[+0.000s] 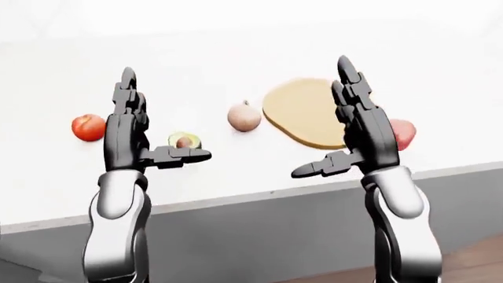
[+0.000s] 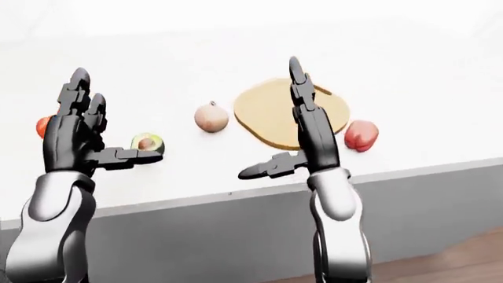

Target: Place the avocado, onion, tomato and bell pepper on the cutting board.

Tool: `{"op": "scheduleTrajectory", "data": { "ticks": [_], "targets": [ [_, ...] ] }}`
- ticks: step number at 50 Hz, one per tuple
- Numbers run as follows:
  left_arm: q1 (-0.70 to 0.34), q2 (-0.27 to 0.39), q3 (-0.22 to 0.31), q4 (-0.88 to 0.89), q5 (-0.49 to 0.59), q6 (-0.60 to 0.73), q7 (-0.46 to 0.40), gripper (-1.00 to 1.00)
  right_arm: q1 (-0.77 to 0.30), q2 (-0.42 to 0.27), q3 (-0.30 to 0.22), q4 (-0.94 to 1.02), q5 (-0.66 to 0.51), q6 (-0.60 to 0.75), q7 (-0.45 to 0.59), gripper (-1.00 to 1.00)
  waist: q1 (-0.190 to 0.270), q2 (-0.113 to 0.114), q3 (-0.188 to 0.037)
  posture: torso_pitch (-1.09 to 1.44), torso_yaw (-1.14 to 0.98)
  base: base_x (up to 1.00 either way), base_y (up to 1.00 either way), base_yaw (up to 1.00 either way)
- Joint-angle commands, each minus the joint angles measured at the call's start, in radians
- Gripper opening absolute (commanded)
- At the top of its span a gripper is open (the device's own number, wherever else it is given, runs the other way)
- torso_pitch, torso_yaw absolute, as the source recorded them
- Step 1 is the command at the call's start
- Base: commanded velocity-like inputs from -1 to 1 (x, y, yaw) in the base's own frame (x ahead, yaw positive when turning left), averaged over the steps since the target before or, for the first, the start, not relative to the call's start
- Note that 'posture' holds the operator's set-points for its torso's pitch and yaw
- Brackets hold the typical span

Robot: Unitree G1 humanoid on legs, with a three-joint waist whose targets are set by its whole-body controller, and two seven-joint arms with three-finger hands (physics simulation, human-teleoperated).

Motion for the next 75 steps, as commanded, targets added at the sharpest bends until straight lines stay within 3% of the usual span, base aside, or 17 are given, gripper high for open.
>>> {"op": "scheduleTrajectory", "data": {
  "ticks": [1,6,9,10,14,18,21,32,35,37,40,50,53,54,63,71,75],
  "targets": [
    [-0.039,0.023,0.024,-0.131,-0.022,0.028,-0.011,1.0,-0.025,-0.011,-0.007,-0.061,-0.017,-0.038,-0.003,1.0,-0.003,0.002,-0.032,0.0,0.0,0.0,0.0,0.0],
    [-0.064,0.073,0.077,-0.235,-0.052,0.133,-0.023,1.0,-0.05,-0.021,-0.02,-0.129,-0.03,0.038,0.023,1.0,0.007,-0.021,-0.002,0.0,0.0,0.0,0.0,0.0],
    [-0.08,0.101,0.105,-0.265,-0.07,0.172,-0.022,1.0,-0.049,-0.031,-0.019,-0.166,-0.047,0.068,0.04,1.0,0.018,-0.099,-0.027,0.0,0.0,0.0,0.0,0.0],
    [-0.084,0.107,0.109,-0.27,-0.075,0.18,-0.021,1.0,-0.052,-0.033,-0.02,-0.17,-0.048,0.071,0.046,1.0,0.008,-0.05,-0.025,0.0,0.0,0.0,0.0,0.15],
    [-0.082,0.115,0.106,-0.273,-0.074,0.179,-0.013,1.0,-0.051,-0.034,-0.02,-0.177,-0.06,0.072,0.057,1.0,0.006,-0.058,-0.05,0.0,0.0,0.0,0.0,0.27],
    [-0.078,0.114,0.107,-0.272,-0.074,0.176,-0.013,1.0,-0.039,-0.031,-0.023,-0.197,-0.063,0.08,0.064,1.0,-0.003,-0.017,-0.037,0.0,0.0,0.0,0.0,0.37],
    [-0.081,0.114,0.101,-0.261,-0.07,0.168,-0.011,1.0,-0.049,-0.032,-0.025,-0.2,-0.062,0.089,0.066,1.0,-0.008,0.061,-0.05,0.0,0.0,0.0,0.0,0.56],
    [-0.12,0.12,0.082,-0.222,-0.05,0.164,-0.01,1.0,-0.054,-0.043,-0.053,-0.189,-0.034,0.095,0.026,1.0,0.023,-0.075,-0.021,0.0,0.0,0.0,0.0,0.34],
    [-0.124,0.119,0.081,-0.223,-0.047,0.169,-0.011,1.0,-0.053,-0.046,-0.045,-0.192,-0.043,0.092,0.028,1.0,0.007,-0.043,-0.047,0.0,0.0,0.0,0.09,0.0],
    [-0.12,0.12,0.083,-0.216,-0.044,0.161,-0.013,1.0,-0.052,-0.043,-0.047,-0.19,-0.04,0.086,0.028,1.0,0.001,-0.086,-0.043,0.0,0.0,0.0,0.52,0.0],
    [-0.128,0.123,0.08,-0.205,-0.039,0.158,-0.01,1.0,-0.047,-0.042,-0.046,-0.183,-0.037,0.073,0.027,1.0,-0.014,-0.089,-0.063,0.0,0.0,0.0,0.54,0.0],
    [-0.12,0.12,0.09,-0.205,-0.034,0.151,-0.015,1.0,-0.033,-0.031,-0.04,-0.152,-0.023,0.028,0.006,1.0,-0.031,-0.01,-0.027,0.0,0.0,0.0,0.55,0.0],
    [-0.117,0.118,0.092,-0.197,-0.037,0.146,-0.008,1.0,-0.039,-0.03,-0.034,-0.156,-0.035,0.039,0.009,1.0,-0.029,0.099,-0.048,0.0,0.0,0.0,0.54,0.0],
    [-0.121,0.118,0.089,-0.204,-0.042,0.154,-0.008,1.0,-0.04,-0.031,-0.034,-0.162,-0.036,0.046,0.011,1.0,-0.024,0.045,-0.032,0.0,0.0,0.0,0.55,0.0],
    [-0.107,0.11,0.076,-0.203,-0.036,0.141,-0.006,1.0,-0.014,-0.025,-0.037,-0.174,-0.036,0.025,0.011,1.0,-0.021,-0.035,-0.011,0.0,0.0,0.0,0.47,0.0],
    [-0.089,0.101,0.077,-0.197,-0.03,0.121,-0.01,1.0,-0.003,-0.023,-0.03,-0.172,-0.051,0.023,0.01,1.0,-0.02,0.018,-0.026,0.0,0.0,0.0,0.02,0.0],
    [-0.081,0.097,0.073,-0.195,-0.024,0.112,-0.013,1.0,0.007,-0.02,-0.031,-0.174,-0.054,0.015,0.012,1.0,-0.015,-0.011,-0.022,0.0,0.0,0.0,0.34,0.0]
  ]
}}
